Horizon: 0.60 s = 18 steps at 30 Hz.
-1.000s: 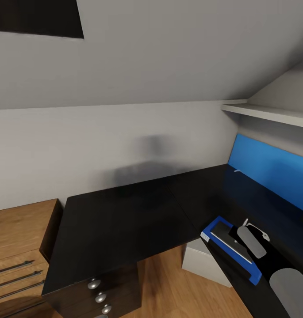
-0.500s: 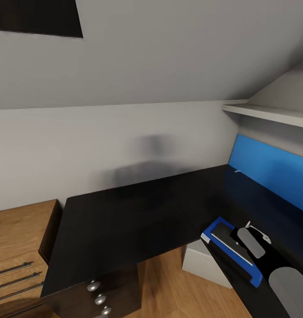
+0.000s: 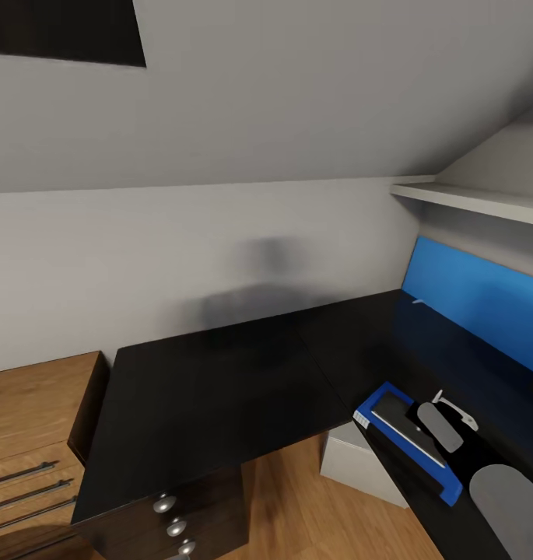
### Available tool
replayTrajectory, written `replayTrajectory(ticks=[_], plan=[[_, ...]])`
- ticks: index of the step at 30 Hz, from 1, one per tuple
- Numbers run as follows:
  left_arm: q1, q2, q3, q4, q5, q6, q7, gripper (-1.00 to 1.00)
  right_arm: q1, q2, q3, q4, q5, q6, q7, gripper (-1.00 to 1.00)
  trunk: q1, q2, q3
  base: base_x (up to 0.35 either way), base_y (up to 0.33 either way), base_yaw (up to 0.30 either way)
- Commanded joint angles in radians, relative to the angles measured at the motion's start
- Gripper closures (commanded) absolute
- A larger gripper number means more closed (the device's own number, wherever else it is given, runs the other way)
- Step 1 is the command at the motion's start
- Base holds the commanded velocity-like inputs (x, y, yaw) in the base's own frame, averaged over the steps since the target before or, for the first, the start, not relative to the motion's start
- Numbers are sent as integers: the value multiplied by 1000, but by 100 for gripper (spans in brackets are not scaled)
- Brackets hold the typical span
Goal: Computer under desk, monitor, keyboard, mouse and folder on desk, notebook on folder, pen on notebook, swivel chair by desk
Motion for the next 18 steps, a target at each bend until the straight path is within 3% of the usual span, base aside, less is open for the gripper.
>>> replayTrajectory(ticks=[1, 5, 11, 18], plan=[[0, 0, -3, -3, 9, 4, 7, -100, -1, -1, 7, -1, -3, 4, -6, 100, 0, -1, -1, 0, 0, 0], [0, 0, -4, -3, 9, 4, 7, -100, -1, 15, 8, 19, 0, -15, 12, 100, 0, -1, -1, 0, 0, 0], [0, 0, -4, -3, 9, 4, 7, -100, -25, 21, 8, 79, 40, -51, 68, 100, 0, -1, -1, 0, 0, 0], [0, 0, -4, -3, 9, 4, 7, -100, -36, 28, 8, 100, 58, -58, 81, 100, 0, -1, -1, 0, 0, 0]])
